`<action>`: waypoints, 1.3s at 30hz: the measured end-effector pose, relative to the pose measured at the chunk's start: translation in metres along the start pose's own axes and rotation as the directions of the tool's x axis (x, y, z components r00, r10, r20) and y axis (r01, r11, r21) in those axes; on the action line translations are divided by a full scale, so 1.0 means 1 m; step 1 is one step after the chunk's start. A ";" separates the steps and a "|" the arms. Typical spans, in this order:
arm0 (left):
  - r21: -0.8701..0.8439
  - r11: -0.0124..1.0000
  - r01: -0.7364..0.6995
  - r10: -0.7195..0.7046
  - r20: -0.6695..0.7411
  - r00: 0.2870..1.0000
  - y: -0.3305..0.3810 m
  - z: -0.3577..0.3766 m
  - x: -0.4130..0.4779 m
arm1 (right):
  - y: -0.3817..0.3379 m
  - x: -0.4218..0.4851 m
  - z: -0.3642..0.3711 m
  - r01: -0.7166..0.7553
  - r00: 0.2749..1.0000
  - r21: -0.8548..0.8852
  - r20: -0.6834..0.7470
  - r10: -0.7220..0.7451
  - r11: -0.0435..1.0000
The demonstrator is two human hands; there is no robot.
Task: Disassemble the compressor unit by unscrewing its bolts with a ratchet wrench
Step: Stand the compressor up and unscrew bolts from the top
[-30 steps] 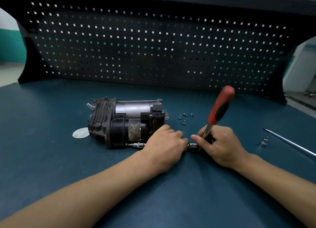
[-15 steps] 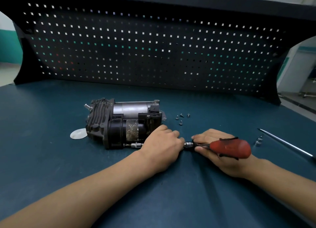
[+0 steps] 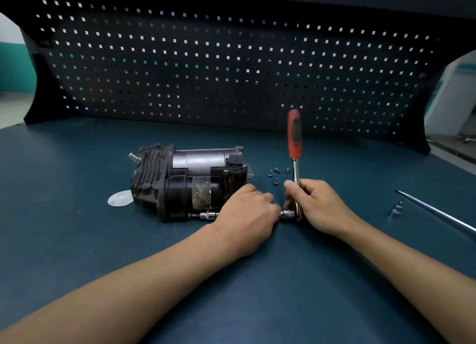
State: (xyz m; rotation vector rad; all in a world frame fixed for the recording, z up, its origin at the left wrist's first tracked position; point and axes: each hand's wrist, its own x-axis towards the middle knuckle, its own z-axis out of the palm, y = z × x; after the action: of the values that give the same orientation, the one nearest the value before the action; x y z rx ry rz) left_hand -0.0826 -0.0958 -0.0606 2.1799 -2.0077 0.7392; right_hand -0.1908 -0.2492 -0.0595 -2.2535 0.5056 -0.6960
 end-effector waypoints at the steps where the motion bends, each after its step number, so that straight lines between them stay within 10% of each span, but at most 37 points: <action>1: -0.002 1.000 0.000 0.000 -0.002 1.000 0.000 0.001 0.000 | -0.001 0.002 0.004 -0.032 0.999 -0.023 -0.005 0.032 0.999; 8: -0.007 1.000 -0.010 0.010 -0.020 1.000 -0.001 0.003 0.000 | -0.003 0.008 0.011 -0.118 0.990 -0.298 -0.104 0.091 0.947; 26: 0.000 1.000 -0.026 0.026 -0.030 0.999 -0.001 0.002 -0.003 | 0.010 -0.014 -0.003 0.386 0.868 -0.320 -0.192 -0.458 0.865; 39: -0.012 0.998 -0.057 0.056 -0.068 0.996 -0.003 0.002 -0.005 | 0.009 -0.020 0.002 0.182 0.960 -0.059 -0.206 -0.191 0.982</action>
State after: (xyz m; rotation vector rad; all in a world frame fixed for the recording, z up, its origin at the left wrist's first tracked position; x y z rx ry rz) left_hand -0.0793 -0.0918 -0.0631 2.0693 -2.0429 0.7916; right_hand -0.2069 -0.2434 -0.0736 -2.2962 0.4125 -1.0376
